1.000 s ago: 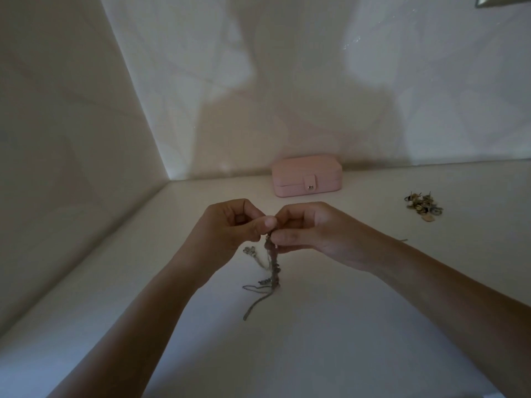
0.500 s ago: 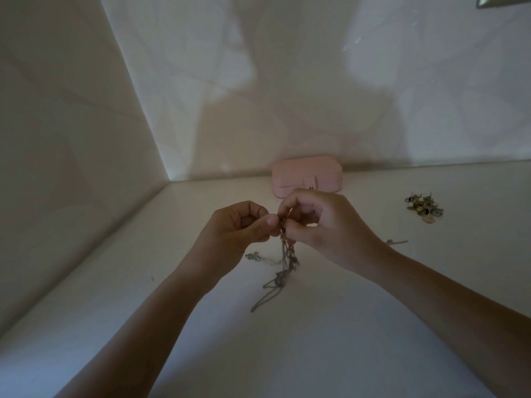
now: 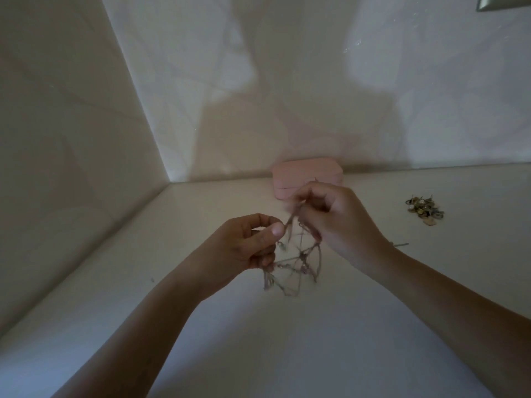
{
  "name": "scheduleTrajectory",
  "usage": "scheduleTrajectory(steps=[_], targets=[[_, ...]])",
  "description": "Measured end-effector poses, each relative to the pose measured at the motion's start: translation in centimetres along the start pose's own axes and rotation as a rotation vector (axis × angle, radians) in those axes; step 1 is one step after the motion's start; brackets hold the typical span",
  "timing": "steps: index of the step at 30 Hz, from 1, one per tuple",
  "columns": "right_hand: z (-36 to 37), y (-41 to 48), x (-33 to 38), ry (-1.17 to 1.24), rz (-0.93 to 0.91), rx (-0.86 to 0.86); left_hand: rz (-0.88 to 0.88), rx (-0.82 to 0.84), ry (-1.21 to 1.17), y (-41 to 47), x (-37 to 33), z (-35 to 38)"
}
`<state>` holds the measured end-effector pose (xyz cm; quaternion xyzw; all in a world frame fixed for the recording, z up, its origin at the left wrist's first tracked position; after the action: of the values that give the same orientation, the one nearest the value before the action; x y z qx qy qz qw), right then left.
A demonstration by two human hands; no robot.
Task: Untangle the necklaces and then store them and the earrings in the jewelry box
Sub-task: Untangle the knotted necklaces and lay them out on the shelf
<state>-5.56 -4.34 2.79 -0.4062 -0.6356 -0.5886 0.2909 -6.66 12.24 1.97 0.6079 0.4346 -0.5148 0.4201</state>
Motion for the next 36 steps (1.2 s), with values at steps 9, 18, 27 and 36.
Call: scheduleTrajectory(steps=[9,18,27,36], targets=[[-1.3,1.5,-1.1,0.577,0.654,0.041,0.012,-0.159,-0.083,0.0,-0.5,-0.7],[-2.0,2.5,-1.8,1.013,0.704,0.032,-0.096,0.081,-0.865,0.6,-1.1,-2.7],[-2.3,2.7,-2.7,0.842,0.642,-0.032,-0.048,0.021,-0.546,0.3,-1.3,-3.9],[-3.3,3.3,-2.7,0.774,0.574,-0.054,-0.118,0.062,-0.383,1.0,0.0,-5.3]])
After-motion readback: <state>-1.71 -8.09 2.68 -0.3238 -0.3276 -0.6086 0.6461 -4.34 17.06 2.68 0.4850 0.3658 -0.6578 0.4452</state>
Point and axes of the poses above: each hand's wrist, its own y-axis towards the middle knuckle, its own z-axis out of the palm, x = y × z, the point moved 2 cm from there along y, towards the middle knuckle, and after that the axes turned 10 degrees about -x, right-handed, at the moved point
